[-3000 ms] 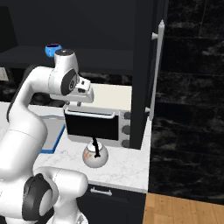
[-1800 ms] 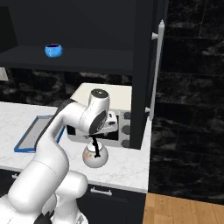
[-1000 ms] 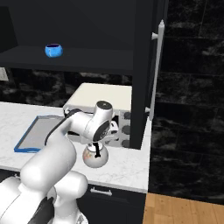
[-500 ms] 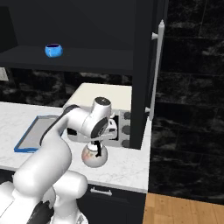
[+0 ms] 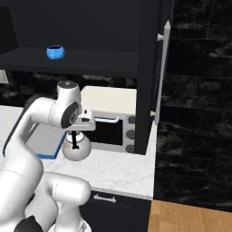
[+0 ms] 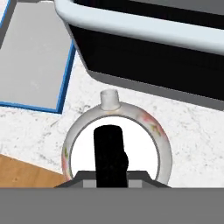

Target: Pick the kettle from the counter and place it on the tray. Then pick the mug from the cabinet and place it on the tray. Then close the cabinet doors.

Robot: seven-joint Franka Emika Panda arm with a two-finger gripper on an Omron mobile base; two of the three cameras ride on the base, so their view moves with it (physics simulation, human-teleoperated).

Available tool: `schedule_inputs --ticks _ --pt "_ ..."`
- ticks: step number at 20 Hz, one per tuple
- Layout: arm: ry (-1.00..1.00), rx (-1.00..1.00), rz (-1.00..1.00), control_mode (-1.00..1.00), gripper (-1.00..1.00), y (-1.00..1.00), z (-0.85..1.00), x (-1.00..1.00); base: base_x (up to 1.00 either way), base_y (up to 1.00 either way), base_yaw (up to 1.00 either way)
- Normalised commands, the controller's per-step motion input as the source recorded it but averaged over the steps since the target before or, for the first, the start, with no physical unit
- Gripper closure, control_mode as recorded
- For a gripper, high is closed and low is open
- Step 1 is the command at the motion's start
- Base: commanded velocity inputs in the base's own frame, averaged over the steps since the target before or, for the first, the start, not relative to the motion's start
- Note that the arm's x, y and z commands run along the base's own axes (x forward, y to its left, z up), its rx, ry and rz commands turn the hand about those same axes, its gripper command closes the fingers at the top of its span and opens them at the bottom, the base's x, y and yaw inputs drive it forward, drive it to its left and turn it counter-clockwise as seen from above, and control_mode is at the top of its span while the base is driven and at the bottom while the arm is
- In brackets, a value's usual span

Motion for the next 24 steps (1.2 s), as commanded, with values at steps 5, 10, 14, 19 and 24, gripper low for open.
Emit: schedule_inputs --ticks 5,10,14,19,24 --pt "-0.02 -0.06 -0.14 -1.0 1.0 1.0 0.4 0.0 0.0 0.0 0.0" --pt "0.0 -0.07 -0.15 -1.0 1.0 1.0 0.13 0.2 0.0 0.0 0.0" --pt "0.04 -0.13 -0.15 -1.0 1.0 0.96 -0.08 0.51 0.0 0.0 0.0" --pt "0.0 -0.01 0.0 -1.0 1.0 0.17 -0.06 0.22 0.0 0.0 0.0" --pt "-0.02 0.0 -0.03 -1.0 1.0 0.71 -0.1 0.78 0.0 0.0 0.0"
